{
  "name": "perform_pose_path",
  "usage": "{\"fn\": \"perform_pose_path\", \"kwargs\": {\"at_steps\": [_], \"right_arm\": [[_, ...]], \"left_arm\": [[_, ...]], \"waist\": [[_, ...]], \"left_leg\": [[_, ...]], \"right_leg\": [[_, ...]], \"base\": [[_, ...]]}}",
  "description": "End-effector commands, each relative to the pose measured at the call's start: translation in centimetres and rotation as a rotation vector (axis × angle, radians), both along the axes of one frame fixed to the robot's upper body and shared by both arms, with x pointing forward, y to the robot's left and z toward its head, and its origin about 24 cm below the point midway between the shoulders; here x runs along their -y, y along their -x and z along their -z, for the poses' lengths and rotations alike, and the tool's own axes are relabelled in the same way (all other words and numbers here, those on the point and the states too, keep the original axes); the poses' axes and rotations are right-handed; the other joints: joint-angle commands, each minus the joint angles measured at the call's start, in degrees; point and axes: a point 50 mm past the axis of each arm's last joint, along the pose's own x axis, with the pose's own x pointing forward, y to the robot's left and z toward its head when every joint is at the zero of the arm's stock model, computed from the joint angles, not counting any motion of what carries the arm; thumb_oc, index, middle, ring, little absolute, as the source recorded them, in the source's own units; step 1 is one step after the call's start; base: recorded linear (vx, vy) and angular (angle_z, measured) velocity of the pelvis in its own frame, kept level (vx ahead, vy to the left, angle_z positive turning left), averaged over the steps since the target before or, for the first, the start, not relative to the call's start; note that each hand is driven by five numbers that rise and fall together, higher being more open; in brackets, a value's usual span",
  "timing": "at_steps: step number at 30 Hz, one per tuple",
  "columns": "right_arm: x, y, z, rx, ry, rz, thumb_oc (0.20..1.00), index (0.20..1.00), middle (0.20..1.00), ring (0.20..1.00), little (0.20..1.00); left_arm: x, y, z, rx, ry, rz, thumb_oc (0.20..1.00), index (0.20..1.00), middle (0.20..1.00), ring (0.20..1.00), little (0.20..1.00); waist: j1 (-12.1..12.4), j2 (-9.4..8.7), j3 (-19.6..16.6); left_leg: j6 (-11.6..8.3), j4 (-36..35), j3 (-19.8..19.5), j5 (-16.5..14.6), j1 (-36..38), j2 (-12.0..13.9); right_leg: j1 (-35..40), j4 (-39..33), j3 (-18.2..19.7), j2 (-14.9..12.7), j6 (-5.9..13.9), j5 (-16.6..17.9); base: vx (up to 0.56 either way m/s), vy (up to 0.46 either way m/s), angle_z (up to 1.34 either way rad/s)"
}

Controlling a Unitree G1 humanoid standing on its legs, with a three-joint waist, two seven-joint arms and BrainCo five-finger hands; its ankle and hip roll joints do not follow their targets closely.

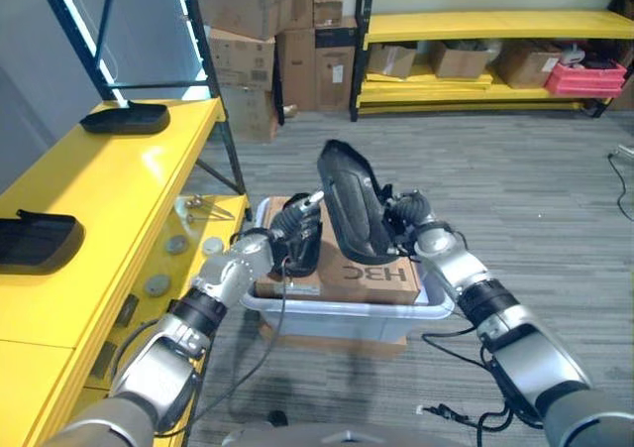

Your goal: Move parts from the plastic box to the shelf.

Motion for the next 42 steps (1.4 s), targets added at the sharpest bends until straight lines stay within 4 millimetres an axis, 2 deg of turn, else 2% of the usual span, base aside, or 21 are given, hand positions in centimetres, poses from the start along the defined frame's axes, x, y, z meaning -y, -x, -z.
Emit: {"fn": "perform_pose_path", "kwargs": {"at_steps": [1,11,17,20,42], "right_arm": [[-3.2,-2.9,-6.3,0.204,-0.037,-0.105,0.2,0.2,0.2,0.2,0.2],[-6.7,-2.7,-5.7,0.151,-0.01,-0.236,0.2,0.2,0.2,0.2,0.2],[-9.1,-2.1,-4.3,0.101,0.028,-0.323,0.2,0.2,0.2,0.2,0.2],[-9.5,-1.9,-3.8,0.087,0.025,-0.334,0.2,0.2,0.2,0.2,0.2],[-10.9,-1.4,-2.5,0.03,-0.088,-0.308,0.2,0.2,0.2,0.2,0.2]], "left_arm": [[3.5,-0.9,-2.8,0.093,0.023,0.085,1.0,1.0,1.0,1.0,1.0],[5.9,0.2,-1.7,0.08,-0.02,0.149,1.0,1.0,1.0,1.0,1.0],[6.9,0.9,-1.6,0.115,-0.062,0.196,1.0,1.0,1.0,1.0,1.0],[7.0,1.0,-1.6,0.141,-0.07,0.23,0.2,0.2,0.2,0.2,0.2],[7.7,1.1,-2.7,0.209,-0.091,0.263,0.2,0.2,0.2,0.2,0.2]], "waist": [[1.78,-1.59,-2.28],[1.69,-1.8,-2.24],[2.12,-1.85,-2.08],[2.25,-1.83,-1.99],[2.3,-1.32,-1.88]], "left_leg": [[-2.04,2.79,-2.03,-5.08,-0.56,0.61],[-1.76,3.1,-2.22,-5.45,-0.94,0.32],[-1.63,3.26,-2.39,-5.64,-1.07,0.19],[-1.6,3.42,-2.42,-5.73,-1.07,0.13],[-1.6,3.82,-2.58,-6.04,-0.64,-0.05]], "right_leg": [[-1.13,4.17,-0.65,-3.43,5.39,-3.3],[-1.49,4.4,-0.23,-3.44,5.4,-3.54],[-1.48,4.51,-0.3,-3.52,5.37,-3.66],[-1.41,4.62,-0.34,-3.6,5.4,-3.72],[-1.26,5.57,-0.21,-3.75,5.41,-4.25]], "base": [[0.0,0.0,0.0],[0.0,0.0,0.0],[0.0,0.0,0.0],[0.0,0.0,0.0],[0.0,0.0,0.0]]}}
